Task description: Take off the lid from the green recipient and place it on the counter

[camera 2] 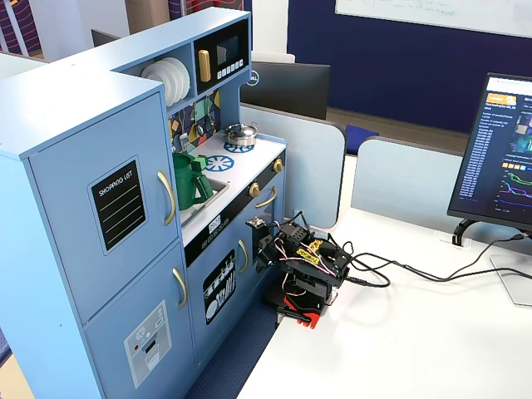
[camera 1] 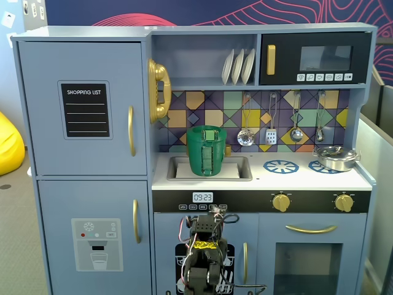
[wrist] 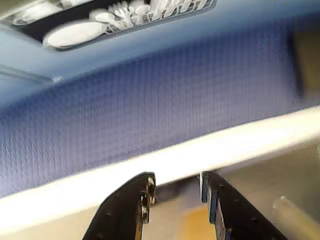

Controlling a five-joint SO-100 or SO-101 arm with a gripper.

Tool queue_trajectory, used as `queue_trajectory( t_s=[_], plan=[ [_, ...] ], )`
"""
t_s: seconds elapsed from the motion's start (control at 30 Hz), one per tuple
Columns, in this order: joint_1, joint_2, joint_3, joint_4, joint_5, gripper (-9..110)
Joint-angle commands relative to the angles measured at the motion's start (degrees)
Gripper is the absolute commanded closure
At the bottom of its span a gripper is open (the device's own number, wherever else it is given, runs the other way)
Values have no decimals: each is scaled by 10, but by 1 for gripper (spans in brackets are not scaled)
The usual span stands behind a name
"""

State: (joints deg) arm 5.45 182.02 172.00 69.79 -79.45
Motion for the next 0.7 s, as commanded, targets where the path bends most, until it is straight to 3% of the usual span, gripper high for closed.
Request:
queue_trajectory(
  t_s=[0.0, 0.13, 0.27, 0.37, 0.43, 0.67],
  plan=[
    [14, 0, -79, -128, 11, 101],
    [25, -26, -166, -291, -92, 101],
    [19, -114, -301, -352, -166, 100],
    [22, -168, -354, -445, -163, 88],
    [26, -201, -388, -491, -93, 67],
    [17, -278, -470, -546, -138, 58]
  ],
)
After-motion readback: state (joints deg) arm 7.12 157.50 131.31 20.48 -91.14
